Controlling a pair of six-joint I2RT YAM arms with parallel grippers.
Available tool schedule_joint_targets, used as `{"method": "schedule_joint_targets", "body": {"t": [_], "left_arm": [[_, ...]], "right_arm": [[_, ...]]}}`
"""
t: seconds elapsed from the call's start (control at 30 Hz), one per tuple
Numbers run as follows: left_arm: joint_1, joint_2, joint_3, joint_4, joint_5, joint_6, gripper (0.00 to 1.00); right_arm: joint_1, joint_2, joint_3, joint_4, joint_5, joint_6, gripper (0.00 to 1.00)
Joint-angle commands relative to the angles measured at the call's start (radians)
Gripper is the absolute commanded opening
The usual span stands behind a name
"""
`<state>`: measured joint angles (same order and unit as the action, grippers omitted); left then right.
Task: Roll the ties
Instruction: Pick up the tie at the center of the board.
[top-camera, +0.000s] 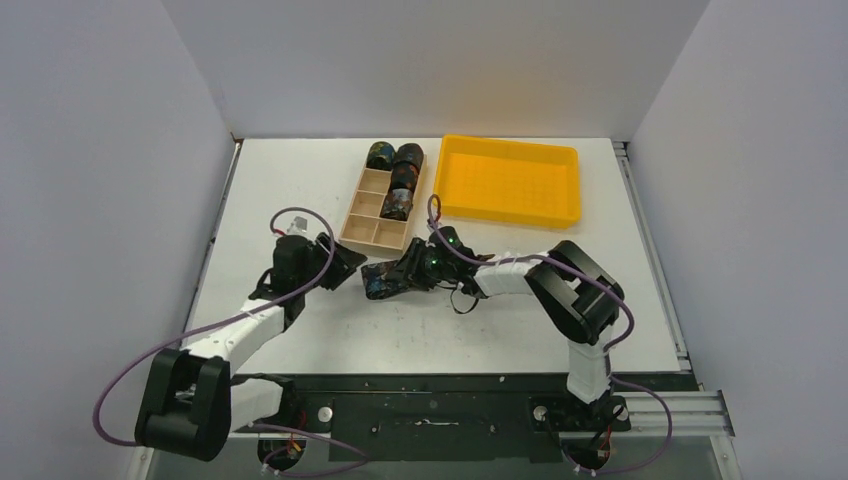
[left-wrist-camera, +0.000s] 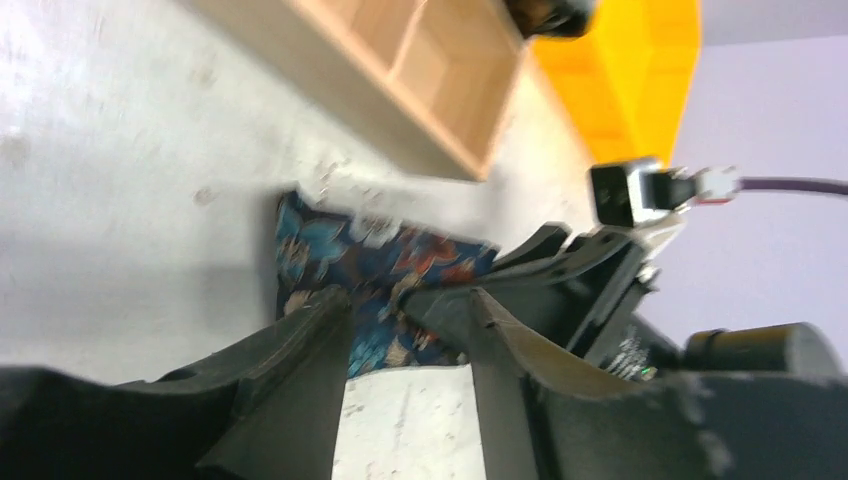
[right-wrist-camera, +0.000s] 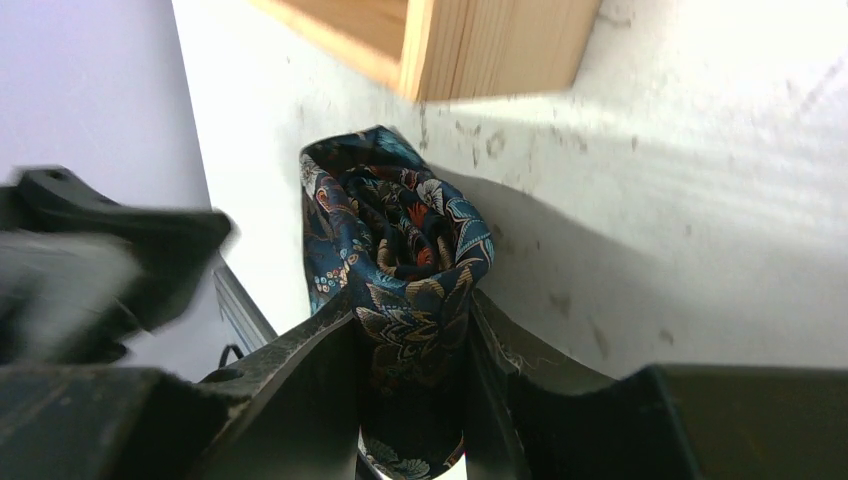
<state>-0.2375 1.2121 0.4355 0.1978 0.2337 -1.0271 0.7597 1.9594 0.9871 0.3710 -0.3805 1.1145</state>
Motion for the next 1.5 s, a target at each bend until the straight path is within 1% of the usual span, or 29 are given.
{"method": "schedule_joint_targets", "body": {"t": [0.0, 0.07, 0.13, 0.2, 0.27, 0.33, 0.4, 0.53, 0.63, 0.7, 0.8, 0.87, 1.07, 1.17, 1.3, 1.47], "left_arm": [[0.048, -0.121, 0.138, -0.140, -0.006, 0.076, 0.47], [0.075, -0.137, 0.185, -0.211, -0.029, 0.113, 0.55], [0.102, -0.130, 0.230, -0.272, -0.067, 0.155, 0.64], [0.109, -0.093, 0.279, -0.313, -0.136, 0.213, 0.74], [0.123, -0.031, 0.336, -0.341, -0.181, 0.265, 0.80], [0.127, 0.045, 0.384, -0.324, -0.219, 0.335, 0.82], [0.135, 0.134, 0.434, -0.304, -0.226, 0.385, 0.83], [0.142, 0.301, 0.528, -0.272, -0.176, 0.451, 0.83], [0.142, 0.377, 0.579, -0.222, -0.151, 0.482, 0.83], [0.134, 0.436, 0.627, -0.222, -0.137, 0.513, 0.83], [0.119, 0.524, 0.717, -0.300, -0.151, 0.579, 0.78], [0.118, 0.560, 0.741, -0.333, -0.153, 0.602, 0.72], [0.091, 0.609, 0.692, -0.298, -0.108, 0.601, 0.58], [0.067, 0.628, 0.697, -0.316, -0.107, 0.602, 0.50], [0.040, 0.606, 0.658, -0.300, -0.108, 0.569, 0.39], [-0.013, 0.553, 0.563, -0.248, -0.127, 0.515, 0.30]], "right_arm": [[-0.021, -0.166, -0.030, -0.089, -0.013, -0.088, 0.05], [-0.046, -0.224, -0.048, -0.127, -0.010, -0.114, 0.05], [-0.071, -0.282, -0.053, -0.180, 0.002, -0.150, 0.05], [-0.101, -0.338, -0.055, -0.238, 0.025, -0.196, 0.05], [-0.127, -0.387, -0.045, -0.307, 0.069, -0.251, 0.05], [-0.144, -0.423, -0.021, -0.384, 0.119, -0.304, 0.05], [-0.159, -0.450, -0.002, -0.436, 0.148, -0.338, 0.05], [-0.183, -0.504, 0.036, -0.525, 0.204, -0.398, 0.05], [-0.203, -0.535, 0.055, -0.576, 0.227, -0.436, 0.05], [-0.213, -0.547, 0.069, -0.606, 0.247, -0.456, 0.05], [-0.216, -0.551, 0.087, -0.629, 0.256, -0.468, 0.05], [-0.216, -0.551, 0.099, -0.639, 0.259, -0.474, 0.05], [-0.210, -0.520, 0.149, -0.665, 0.288, -0.488, 0.05], [-0.187, -0.488, 0.200, -0.709, 0.333, -0.518, 0.05], [-0.158, -0.456, 0.253, -0.770, 0.424, -0.566, 0.05], [-0.109, -0.401, 0.330, -0.848, 0.528, -0.621, 0.05]]}}
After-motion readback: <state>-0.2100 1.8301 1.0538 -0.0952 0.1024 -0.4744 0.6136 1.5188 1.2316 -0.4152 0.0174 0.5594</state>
